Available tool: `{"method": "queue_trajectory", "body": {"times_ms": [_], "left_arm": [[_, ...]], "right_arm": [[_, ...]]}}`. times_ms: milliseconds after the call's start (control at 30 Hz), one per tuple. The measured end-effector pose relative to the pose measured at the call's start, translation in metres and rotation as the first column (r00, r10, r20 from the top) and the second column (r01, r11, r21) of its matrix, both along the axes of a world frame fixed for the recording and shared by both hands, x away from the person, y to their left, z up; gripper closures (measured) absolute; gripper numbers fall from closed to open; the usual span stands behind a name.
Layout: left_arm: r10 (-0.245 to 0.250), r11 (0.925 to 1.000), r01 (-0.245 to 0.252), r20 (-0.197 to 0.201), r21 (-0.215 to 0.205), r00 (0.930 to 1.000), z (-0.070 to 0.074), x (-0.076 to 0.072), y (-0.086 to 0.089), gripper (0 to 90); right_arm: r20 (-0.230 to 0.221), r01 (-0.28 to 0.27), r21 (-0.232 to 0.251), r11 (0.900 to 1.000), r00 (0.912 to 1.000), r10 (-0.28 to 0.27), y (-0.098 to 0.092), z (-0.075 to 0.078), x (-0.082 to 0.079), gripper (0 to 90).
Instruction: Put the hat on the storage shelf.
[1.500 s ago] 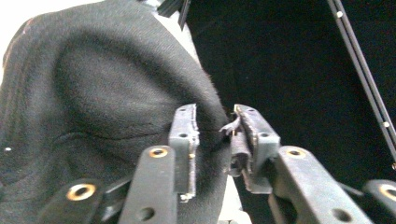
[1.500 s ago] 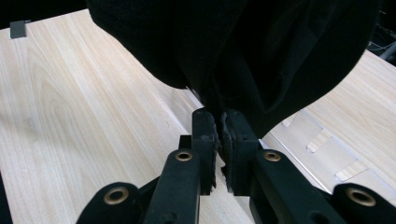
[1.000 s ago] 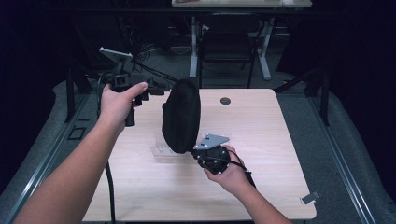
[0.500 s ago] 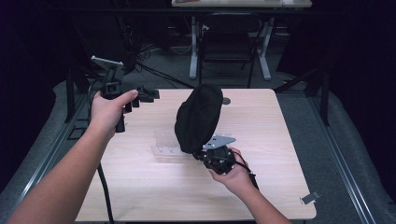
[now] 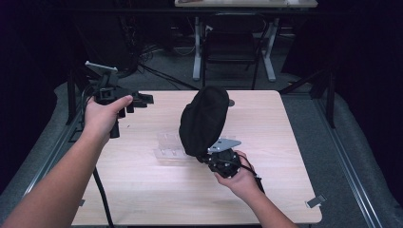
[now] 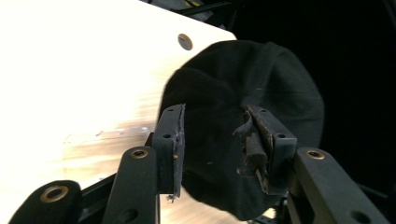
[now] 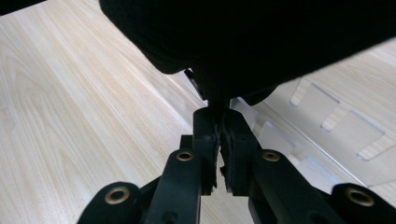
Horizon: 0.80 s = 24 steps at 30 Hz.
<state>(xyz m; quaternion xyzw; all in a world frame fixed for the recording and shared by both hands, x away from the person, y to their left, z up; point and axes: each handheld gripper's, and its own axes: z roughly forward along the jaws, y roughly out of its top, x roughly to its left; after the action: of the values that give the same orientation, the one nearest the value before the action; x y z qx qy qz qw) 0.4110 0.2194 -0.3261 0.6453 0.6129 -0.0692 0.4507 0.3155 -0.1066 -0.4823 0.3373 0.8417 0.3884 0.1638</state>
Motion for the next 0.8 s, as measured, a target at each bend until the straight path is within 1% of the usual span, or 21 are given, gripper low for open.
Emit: {"method": "queue_trajectory", "body": {"times_ms": [167,300,333,400,433,467,500,600,633,700,800], "left_arm": [[0.014,0.9995,-0.014,0.003,0.029,0.9999,-0.006,-0.001,0.008,57.4],[0.021,0.9966,-0.022,0.007,0.079,0.9998,-0.012,-0.002,0.013,56.8],[0.029,0.996,-0.029,0.009,0.084,0.9995,-0.013,-0.002,0.014,56.7],[0.03,0.9931,-0.031,0.009,0.113,0.9995,-0.016,-0.003,0.017,56.6],[0.036,0.9921,-0.037,0.013,0.12,0.9993,-0.017,-0.003,0.018,56.5],[0.036,0.9906,-0.037,0.009,0.132,0.9993,-0.019,-0.004,0.019,56.2],[0.037,0.9878,-0.038,0.013,0.151,0.9992,-0.02,-0.004,0.021,56.2],[0.041,0.9779,-0.044,0.019,0.204,0.999,-0.026,-0.006,0.024,55.5],[0.042,0.976,-0.045,0.019,0.213,0.9989,-0.027,-0.007,0.024,55.4],[0.039,0.9713,-0.044,0.027,0.234,0.9989,-0.03,-0.009,0.025,55.1],[0.034,0.9581,-0.044,0.041,0.283,0.9986,-0.036,-0.011,0.026,54.3]], "right_arm": [[-0.007,0.006,-0.003,1.0,1.0,-0.006,-0.006,-0.001,0.001,82.8],[-0.014,0.014,0.005,1.0,0.9998,-0.014,-0.009,-0.003,0.0,81.3],[-0.016,0.01,-0.002,1.0,0.9998,-0.01,-0.009,-0.003,-0.001,80.0],[-0.013,0.008,-0.003,1.0,0.9999,-0.008,-0.01,-0.003,-0.002,79.6],[-0.007,0.008,0.0,1.0,0.9999,-0.008,-0.01,-0.003,-0.002,79.4],[-0.011,0.009,-0.002,1.0,0.9999,-0.009,-0.011,-0.003,-0.003,79.2],[-0.012,0.008,-0.012,1.0,0.9999,-0.008,-0.012,-0.002,-0.004,78.8],[-0.002,0.013,-0.02,1.0,0.9999,-0.013,-0.015,-0.001,-0.006,76.9],[-0.005,0.017,-0.02,1.0,0.9998,-0.017,-0.017,0.0,-0.008,76.3],[0.006,0.025,-0.019,0.999,0.9997,-0.025,-0.019,0.0,-0.009,75.0],[0.016,0.031,-0.038,0.999,0.9994,-0.031,-0.025,0.001,-0.013,71.4]]}}
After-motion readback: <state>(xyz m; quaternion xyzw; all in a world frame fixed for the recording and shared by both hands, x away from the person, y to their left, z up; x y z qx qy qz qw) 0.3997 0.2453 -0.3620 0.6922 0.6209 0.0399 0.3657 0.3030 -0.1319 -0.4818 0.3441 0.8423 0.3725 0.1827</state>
